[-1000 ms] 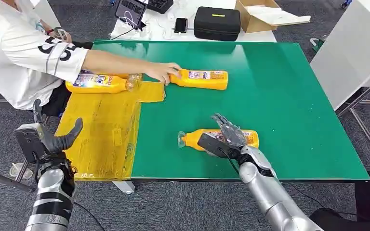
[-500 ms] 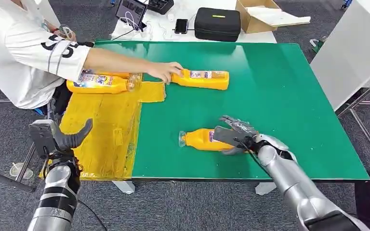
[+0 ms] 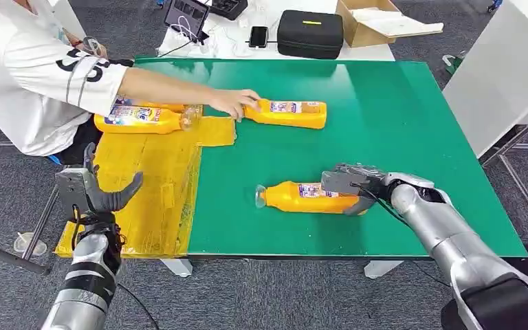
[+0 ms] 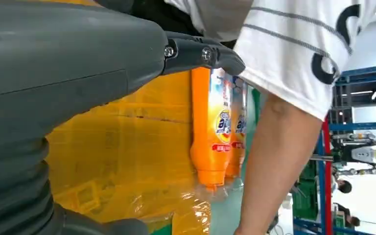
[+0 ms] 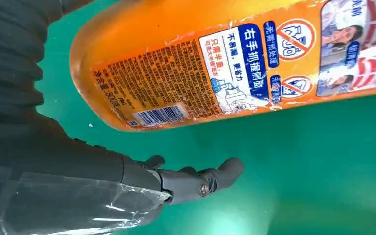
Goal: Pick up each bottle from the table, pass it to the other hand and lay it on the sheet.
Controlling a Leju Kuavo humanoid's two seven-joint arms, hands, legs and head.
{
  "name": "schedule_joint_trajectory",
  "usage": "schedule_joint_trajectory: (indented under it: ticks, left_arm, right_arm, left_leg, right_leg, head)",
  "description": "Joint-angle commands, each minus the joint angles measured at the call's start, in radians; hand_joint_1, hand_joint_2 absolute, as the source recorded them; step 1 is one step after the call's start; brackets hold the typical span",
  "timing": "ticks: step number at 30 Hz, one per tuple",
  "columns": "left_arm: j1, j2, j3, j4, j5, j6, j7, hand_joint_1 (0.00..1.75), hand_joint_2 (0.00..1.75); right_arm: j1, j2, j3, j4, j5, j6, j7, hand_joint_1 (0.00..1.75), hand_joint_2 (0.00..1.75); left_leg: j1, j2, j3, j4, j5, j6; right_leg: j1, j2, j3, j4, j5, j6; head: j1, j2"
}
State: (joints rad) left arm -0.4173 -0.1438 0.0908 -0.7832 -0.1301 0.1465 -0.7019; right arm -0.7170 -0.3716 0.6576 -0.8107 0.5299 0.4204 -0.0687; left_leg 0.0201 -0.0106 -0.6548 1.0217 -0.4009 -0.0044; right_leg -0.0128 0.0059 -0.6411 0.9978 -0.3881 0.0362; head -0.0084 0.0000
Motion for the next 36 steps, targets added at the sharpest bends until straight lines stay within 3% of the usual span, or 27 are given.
schedule_joint_trajectory:
  ticks: [1, 4, 8, 9, 10, 12, 18, 20, 21, 22, 23, 28, 34, 36]
  left_arm:
    - [-0.057, -0.001, 0.010, 0.106, 0.001, -0.005, 0.004, 0.00, 1.75]
    - [-0.055, -0.013, 0.017, 0.097, 0.013, -0.016, 0.004, 0.00, 1.75]
    - [-0.075, -0.030, 0.011, 0.140, 0.020, -0.034, 0.004, 0.00, 1.75]
    - [-0.078, -0.034, 0.008, 0.143, 0.022, -0.039, 0.004, 0.00, 1.75]
    - [-0.077, -0.036, 0.000, 0.144, 0.017, -0.032, 0.004, 0.00, 1.75]
    - [-0.089, -0.040, -0.008, 0.172, 0.017, -0.039, 0.004, 0.00, 1.75]
    - [-0.094, -0.056, -0.018, 0.200, 0.025, -0.052, 0.004, 0.00, 1.75]
    - [-0.096, -0.058, -0.022, 0.203, 0.025, -0.053, 0.004, 0.00, 1.75]
    - [-0.097, -0.057, -0.022, 0.204, 0.025, -0.053, 0.004, 0.00, 1.75]
    - [-0.100, -0.057, -0.021, 0.207, 0.028, -0.052, 0.004, 0.00, 1.75]
    - [-0.101, -0.057, -0.022, 0.207, 0.028, -0.054, 0.004, 0.00, 1.75]
    - [-0.087, -0.053, -0.021, 0.173, 0.042, -0.066, 0.004, 0.00, 1.75]
    - [-0.080, -0.050, -0.020, 0.166, 0.046, -0.071, 0.004, 0.00, 1.75]
    - [-0.073, -0.049, -0.006, 0.155, 0.066, -0.091, 0.004, 0.00, 1.75]
  right_arm:
    - [-0.077, -0.007, 0.107, 0.089, -0.006, 0.012, 0.001, 0.00, 1.75]
    - [-0.109, 0.000, 0.185, 0.109, -0.035, 0.032, 0.009, 0.09, 1.75]
    - [-0.107, 0.048, 0.243, 0.178, -0.063, 0.055, -0.004, 0.93, 1.75]
    - [-0.100, 0.057, 0.249, 0.197, -0.072, 0.047, -0.011, 1.27, 1.75]
    - [-0.095, 0.064, 0.266, 0.219, -0.077, 0.039, -0.016, 1.33, 1.75]
    - [-0.082, 0.075, 0.288, 0.254, -0.078, 0.026, -0.017, 1.22, 1.75]
    - [-0.032, 0.129, 0.335, 0.306, -0.063, -0.016, -0.021, 1.29, 1.75]
    - [-0.023, 0.153, 0.349, 0.324, -0.054, -0.033, -0.019, 1.55, 1.75]
    - [-0.020, 0.155, 0.350, 0.325, -0.054, -0.035, -0.019, 1.55, 1.75]
    - [-0.020, 0.161, 0.347, 0.334, -0.056, -0.052, -0.022, 1.73, 1.75]
    - [-0.019, 0.163, 0.347, 0.336, -0.057, -0.054, -0.023, 1.75, 1.75]
    - [0.001, 0.128, 0.265, 0.268, -0.134, -0.145, -0.086, 1.75, 1.75]
    - [0.012, 0.114, 0.249, 0.233, -0.143, -0.157, -0.089, 1.75, 1.75]
    - [0.083, 0.113, 0.135, 0.130, -0.192, -0.303, -0.144, 1.75, 1.75]
  left_leg:
    - [-0.001, 0.001, 0.005, 0.000, -0.002, 0.002]
    - [-0.001, 0.002, 0.003, 0.000, -0.001, 0.001]
    - [-0.001, 0.003, 0.006, 0.000, -0.002, 0.001]
    - [0.000, 0.002, 0.004, 0.000, -0.001, 0.001]
    - [0.000, 0.002, 0.004, 0.000, -0.001, 0.001]
    - [0.000, 0.001, 0.005, -0.001, -0.001, 0.001]
    - [0.001, 0.001, 0.006, -0.001, -0.001, 0.000]
    - [0.001, 0.001, 0.009, -0.002, -0.001, 0.000]
    - [0.002, 0.001, 0.012, -0.003, -0.001, 0.001]
    - [0.002, 0.002, 0.013, -0.002, -0.002, 0.000]
    - [0.002, 0.003, 0.015, -0.003, -0.002, 0.000]
    - [0.003, 0.006, 0.023, -0.003, -0.005, -0.001]
    - [0.002, 0.007, 0.025, -0.002, -0.005, -0.001]
    - [0.002, 0.006, 0.025, -0.003, -0.004, -0.001]
  right_leg:
    - [0.000, 0.000, 0.005, 0.001, -0.002, -0.001]
    - [0.000, 0.000, 0.002, 0.000, -0.001, -0.001]
    - [0.000, 0.001, 0.006, 0.000, -0.002, -0.002]
    - [0.000, 0.001, 0.003, 0.000, -0.001, -0.001]
    - [0.000, 0.000, 0.004, -0.001, -0.001, -0.001]
    - [0.001, 0.000, 0.005, -0.001, -0.001, -0.001]
    - [0.002, 0.000, 0.006, -0.002, 0.000, -0.001]
    - [0.002, -0.001, 0.008, -0.003, -0.001, -0.001]
    - [0.002, -0.001, 0.012, -0.004, -0.001, -0.002]
    - [0.003, 0.001, 0.011, -0.003, 0.000, -0.002]
    - [0.003, 0.002, 0.014, -0.004, 0.000, -0.002]
    - [0.003, 0.008, 0.019, -0.004, 0.000, -0.003]
    - [0.003, 0.008, 0.020, -0.003, 0.001, -0.003]
    - [0.003, 0.007, 0.021, -0.004, 0.001, -0.003]
  head:
    - [0.000, 0.000]
    - [0.000, 0.000]
    - [0.000, 0.000]
    - [0.000, 0.000]
    - [0.000, 0.000]
    - [0.000, 0.000]
    - [0.000, 0.000]
    - [0.000, 0.000]
    - [0.000, 0.000]
    - [0.000, 0.000]
    - [0.000, 0.000]
    - [0.000, 0.000]
    - [0.000, 0.000]
    - [0.000, 0.000]
